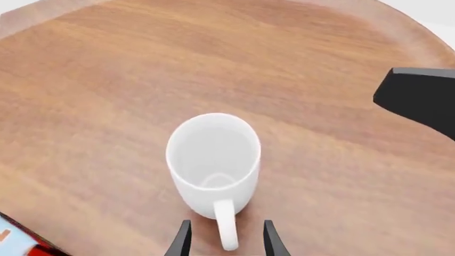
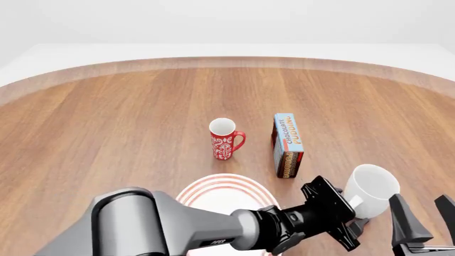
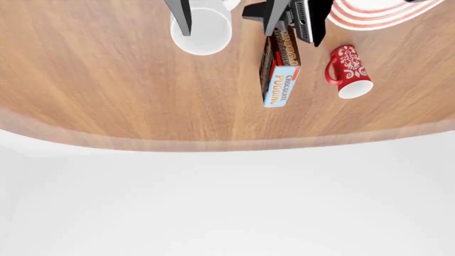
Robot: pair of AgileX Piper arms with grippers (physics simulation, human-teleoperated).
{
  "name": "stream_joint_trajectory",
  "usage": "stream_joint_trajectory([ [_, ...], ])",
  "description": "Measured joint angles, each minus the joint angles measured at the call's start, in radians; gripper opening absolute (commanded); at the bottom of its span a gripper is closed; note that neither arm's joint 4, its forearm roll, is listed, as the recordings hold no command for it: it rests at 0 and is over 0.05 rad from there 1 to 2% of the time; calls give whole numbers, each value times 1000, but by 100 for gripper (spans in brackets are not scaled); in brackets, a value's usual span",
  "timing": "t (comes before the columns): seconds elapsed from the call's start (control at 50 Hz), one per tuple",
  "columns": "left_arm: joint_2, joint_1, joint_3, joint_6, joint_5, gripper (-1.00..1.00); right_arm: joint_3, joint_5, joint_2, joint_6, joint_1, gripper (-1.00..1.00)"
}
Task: Pick up the white mug and put it on the plate, and put the chocolate pudding to the right of the plate.
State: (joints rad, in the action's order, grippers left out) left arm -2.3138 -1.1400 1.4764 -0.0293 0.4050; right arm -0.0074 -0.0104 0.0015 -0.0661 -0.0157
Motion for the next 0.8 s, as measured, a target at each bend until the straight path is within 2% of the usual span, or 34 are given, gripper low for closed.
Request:
stream_joint_trajectory([
  [0.64, -55, 7, 57, 12, -29, 100, 2, 11, 9, -4, 0, 100],
  [0.66, -55, 7, 58, 13, -29, -100, 2, 13, 11, -4, 0, 100],
  [0.8, -57, 8, 62, 22, -33, -100, 2, 22, 20, -4, 0, 100],
])
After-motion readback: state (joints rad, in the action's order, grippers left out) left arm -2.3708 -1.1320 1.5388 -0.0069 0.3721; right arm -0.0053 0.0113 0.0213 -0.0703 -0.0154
